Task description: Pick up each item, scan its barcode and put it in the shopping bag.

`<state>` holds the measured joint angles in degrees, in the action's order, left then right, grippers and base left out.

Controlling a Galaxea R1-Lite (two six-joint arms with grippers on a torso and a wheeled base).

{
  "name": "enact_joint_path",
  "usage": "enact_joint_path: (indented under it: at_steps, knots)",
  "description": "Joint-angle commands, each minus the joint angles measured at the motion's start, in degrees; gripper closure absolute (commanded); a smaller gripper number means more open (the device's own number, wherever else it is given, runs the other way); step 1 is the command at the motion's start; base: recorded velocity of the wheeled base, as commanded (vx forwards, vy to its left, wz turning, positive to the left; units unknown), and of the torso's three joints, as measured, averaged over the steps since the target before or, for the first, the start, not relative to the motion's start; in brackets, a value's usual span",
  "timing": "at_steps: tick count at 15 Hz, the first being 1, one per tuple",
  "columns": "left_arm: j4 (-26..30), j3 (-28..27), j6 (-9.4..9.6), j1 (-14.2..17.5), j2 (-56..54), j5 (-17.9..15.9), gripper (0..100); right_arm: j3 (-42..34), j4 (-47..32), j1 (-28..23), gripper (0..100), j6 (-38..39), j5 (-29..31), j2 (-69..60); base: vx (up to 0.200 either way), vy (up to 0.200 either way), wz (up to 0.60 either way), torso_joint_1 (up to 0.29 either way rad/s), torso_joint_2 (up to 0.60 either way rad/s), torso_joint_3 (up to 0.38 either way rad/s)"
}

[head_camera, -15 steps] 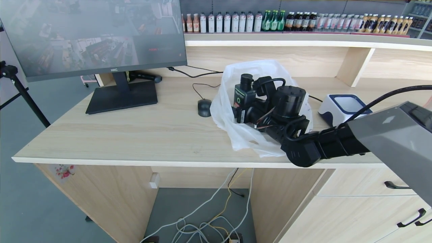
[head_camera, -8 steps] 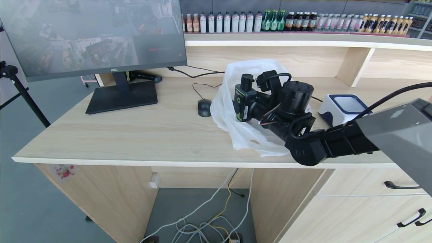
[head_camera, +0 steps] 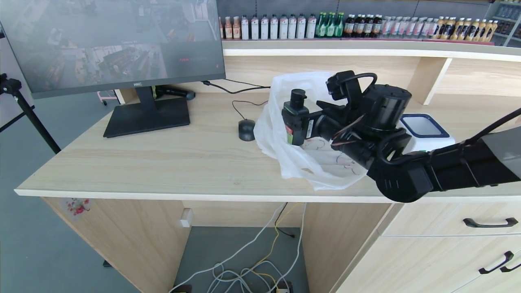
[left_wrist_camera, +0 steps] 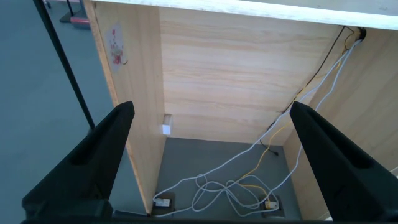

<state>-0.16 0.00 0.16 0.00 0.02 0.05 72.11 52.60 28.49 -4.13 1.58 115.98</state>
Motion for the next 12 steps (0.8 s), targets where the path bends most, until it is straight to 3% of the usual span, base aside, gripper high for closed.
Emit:
enact_joint_path:
  at_steps: [1,6,10,12]
  knots:
    - [-0.02,0.00,0.02,0.00,-0.02,0.04,0,-3.55,0.13,0.16,0,0.09,-0.09,-4.80,0.000,0.000,0.00,0.000,0.00,0.000]
    - [-0.02,0.00,0.02,0.00,-0.02,0.04,0,-15.24,1.63,4.21,0,-0.09,1.32,-13.15,0.000,0.000,0.00,0.000,0.00,0.000]
    - [-0.02,0.00,0.02,0.00,-0.02,0.04,0,-30.36,18.41,6.93,0,0.00,4.57,-15.43,0.000,0.000,0.00,0.000,0.00,0.000]
    - [-0.02,0.00,0.11,0.00,-0.02,0.04,0,-34.40,23.86,6.93,0,-0.09,4.57,-16.31,0.000,0.000,0.00,0.000,0.00,0.000]
